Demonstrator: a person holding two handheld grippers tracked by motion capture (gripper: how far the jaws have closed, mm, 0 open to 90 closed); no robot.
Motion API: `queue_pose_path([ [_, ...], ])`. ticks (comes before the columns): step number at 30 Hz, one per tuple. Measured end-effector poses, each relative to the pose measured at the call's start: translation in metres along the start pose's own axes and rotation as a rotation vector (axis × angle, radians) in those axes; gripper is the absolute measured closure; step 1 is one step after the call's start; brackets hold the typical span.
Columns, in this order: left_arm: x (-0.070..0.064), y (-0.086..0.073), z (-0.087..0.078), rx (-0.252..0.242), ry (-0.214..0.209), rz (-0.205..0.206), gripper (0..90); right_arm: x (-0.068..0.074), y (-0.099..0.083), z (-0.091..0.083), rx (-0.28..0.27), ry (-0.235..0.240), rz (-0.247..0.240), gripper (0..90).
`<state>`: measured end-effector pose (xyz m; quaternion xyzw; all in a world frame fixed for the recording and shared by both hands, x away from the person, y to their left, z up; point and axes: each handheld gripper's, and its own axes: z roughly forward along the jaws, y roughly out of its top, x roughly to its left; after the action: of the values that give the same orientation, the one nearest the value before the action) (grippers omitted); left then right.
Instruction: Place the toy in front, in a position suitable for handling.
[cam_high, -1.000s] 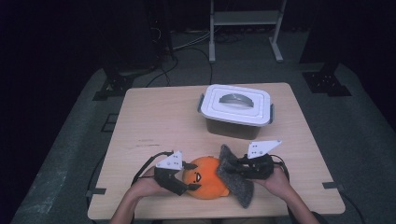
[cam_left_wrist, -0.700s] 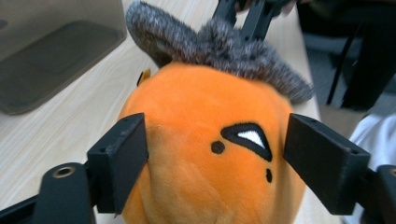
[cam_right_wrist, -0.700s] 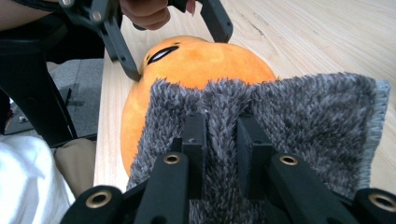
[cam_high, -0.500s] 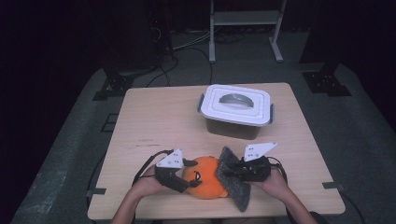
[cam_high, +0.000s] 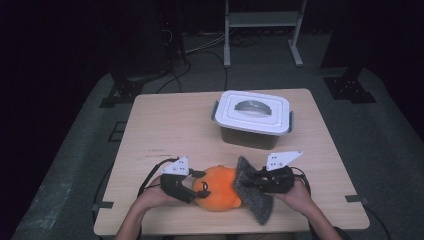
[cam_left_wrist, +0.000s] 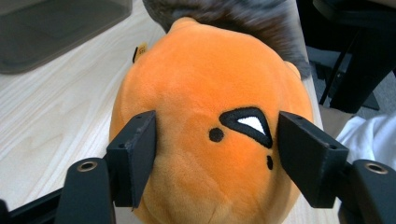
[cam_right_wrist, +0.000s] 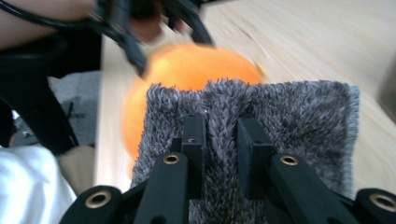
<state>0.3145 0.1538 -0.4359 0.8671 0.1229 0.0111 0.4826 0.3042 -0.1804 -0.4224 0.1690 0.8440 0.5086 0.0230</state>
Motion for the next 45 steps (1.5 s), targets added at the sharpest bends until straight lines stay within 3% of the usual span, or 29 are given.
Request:
queue_pose_path([
  [3, 0.001, 0.000, 0.000, -0.005, 0.005, -0.012, 29.8, 0.008, 0.005, 0.003, -0.006, 0.017, -0.029, 74.3],
  [5, 0.002, 0.000, 0.000, -0.004, 0.008, -0.014, 29.8, 0.013, 0.004, 0.013, 0.048, 0.019, -0.059, 74.2],
  [8, 0.001, 0.001, 0.001, -0.005, 0.016, -0.015, 29.9, 0.011, 0.001, 0.014, 0.058, 0.024, -0.054, 74.2],
  [9, 0.002, 0.001, 0.001, -0.004, 0.018, -0.018, 29.8, 0.007, 0.000, 0.012, 0.091, -0.008, -0.070, 74.2],
  [13, 0.004, 0.001, -0.001, -0.009, 0.025, -0.032, 29.5, -0.001, -0.006, 0.007, 0.112, -0.036, -0.045, 74.3],
  [15, 0.003, 0.002, 0.000, -0.006, 0.030, -0.031, 29.3, -0.001, -0.003, 0.002, 0.084, -0.047, -0.042, 74.4],
  [19, 0.001, 0.005, 0.004, -0.008, 0.040, -0.028, 28.2, 0.011, 0.012, 0.000, -0.017, -0.007, -0.064, 74.3],
  [21, 0.000, 0.007, 0.004, -0.002, 0.043, -0.018, 27.4, 0.014, 0.013, 0.006, -0.003, 0.005, -0.078, 74.2],
  [23, -0.002, 0.009, 0.003, -0.006, 0.034, -0.014, 25.5, 0.016, 0.009, 0.014, 0.055, 0.002, -0.094, 74.2],
  [25, -0.004, 0.011, 0.001, 0.010, 0.028, 0.004, 17.7, 0.009, 0.004, 0.014, 0.064, 0.004, -0.076, 74.2],
  [27, -0.004, 0.011, 0.000, 0.006, 0.010, 0.005, 16.3, 0.007, 0.003, 0.012, 0.066, -0.005, -0.071, 74.2],
  [29, -0.004, 0.011, 0.000, 0.006, 0.005, 0.006, 16.8, 0.001, -0.001, 0.008, 0.068, -0.020, -0.050, 74.0],
  [32, -0.006, 0.012, 0.003, 0.016, 0.013, -0.007, 25.6, -0.004, -0.003, 0.004, 0.076, -0.037, -0.033, 74.1],
  [33, -0.007, 0.013, 0.003, 0.015, 0.027, -0.009, 30.9, 0.001, 0.002, 0.001, 0.058, -0.049, -0.054, 74.2],
  [35, -0.009, 0.017, 0.006, -0.011, 0.037, -0.026, 32.2, 0.003, 0.005, -0.001, 0.043, -0.048, -0.062, 74.2],
  [36, -0.013, 0.022, 0.010, -0.017, 0.049, -0.022, 33.2, 0.011, 0.013, -0.003, -0.004, -0.032, -0.078, 74.3],
  [38, -0.016, 0.025, 0.013, -0.018, 0.061, -0.007, 33.1, 0.015, 0.017, -0.002, -0.020, -0.026, -0.093, 74.3],
  [41, -0.018, 0.027, 0.016, -0.008, 0.078, 0.007, 32.7, 0.024, 0.022, 0.005, 0.005, -0.020, -0.129, 74.2],
  [45, -0.015, 0.023, 0.014, -0.011, 0.079, -0.007, 32.3, 0.019, 0.014, 0.010, 0.036, -0.009, -0.128, 74.2],
])
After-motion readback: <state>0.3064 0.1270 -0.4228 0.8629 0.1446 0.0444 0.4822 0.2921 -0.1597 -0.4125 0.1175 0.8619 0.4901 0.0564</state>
